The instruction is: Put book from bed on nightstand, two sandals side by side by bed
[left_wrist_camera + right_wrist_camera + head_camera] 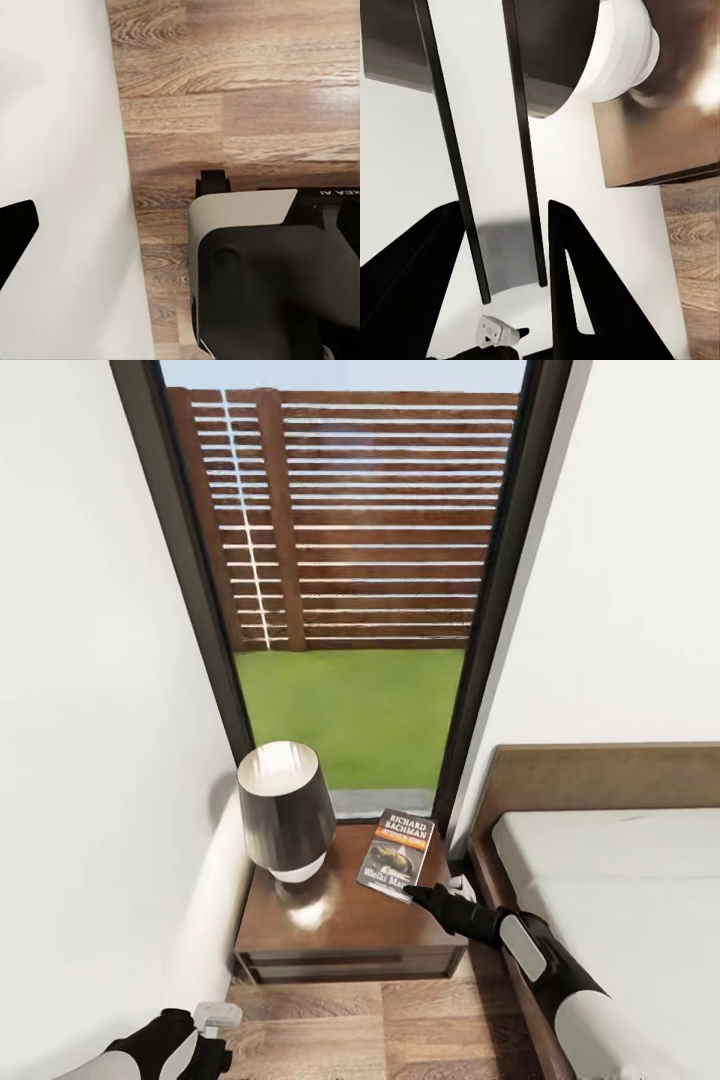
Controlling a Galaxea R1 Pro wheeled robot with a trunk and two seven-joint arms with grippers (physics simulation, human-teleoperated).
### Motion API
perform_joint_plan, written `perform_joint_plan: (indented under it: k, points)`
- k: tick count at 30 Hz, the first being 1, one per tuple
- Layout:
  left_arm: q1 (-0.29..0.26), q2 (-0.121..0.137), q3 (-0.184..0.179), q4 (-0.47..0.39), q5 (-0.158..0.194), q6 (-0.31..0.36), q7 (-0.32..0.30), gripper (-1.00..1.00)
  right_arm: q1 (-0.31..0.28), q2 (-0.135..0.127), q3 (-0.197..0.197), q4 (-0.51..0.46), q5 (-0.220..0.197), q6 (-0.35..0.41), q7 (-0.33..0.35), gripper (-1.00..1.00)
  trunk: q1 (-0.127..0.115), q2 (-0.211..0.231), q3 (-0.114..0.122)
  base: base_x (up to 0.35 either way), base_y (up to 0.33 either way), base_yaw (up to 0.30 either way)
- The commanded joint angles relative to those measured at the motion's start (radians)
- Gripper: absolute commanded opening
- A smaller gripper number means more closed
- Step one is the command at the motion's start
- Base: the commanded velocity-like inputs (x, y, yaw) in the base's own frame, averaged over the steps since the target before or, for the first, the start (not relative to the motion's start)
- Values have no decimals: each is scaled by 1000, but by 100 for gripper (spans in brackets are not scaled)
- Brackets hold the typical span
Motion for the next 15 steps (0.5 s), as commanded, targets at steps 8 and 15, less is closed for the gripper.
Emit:
perform_joint_plan:
  k: [8,15]
  points:
    - [-1,0,-8,-4,8,6,1,100,-13,-1,-3,3,-2,7,-1,-100,0,-2,-15,0,0,0]
    - [-1,0,-8,-4,8,6,-1,100,-16,-2,-3,3,-1,7,-3,-100,0,-2,-26,0,0,0]
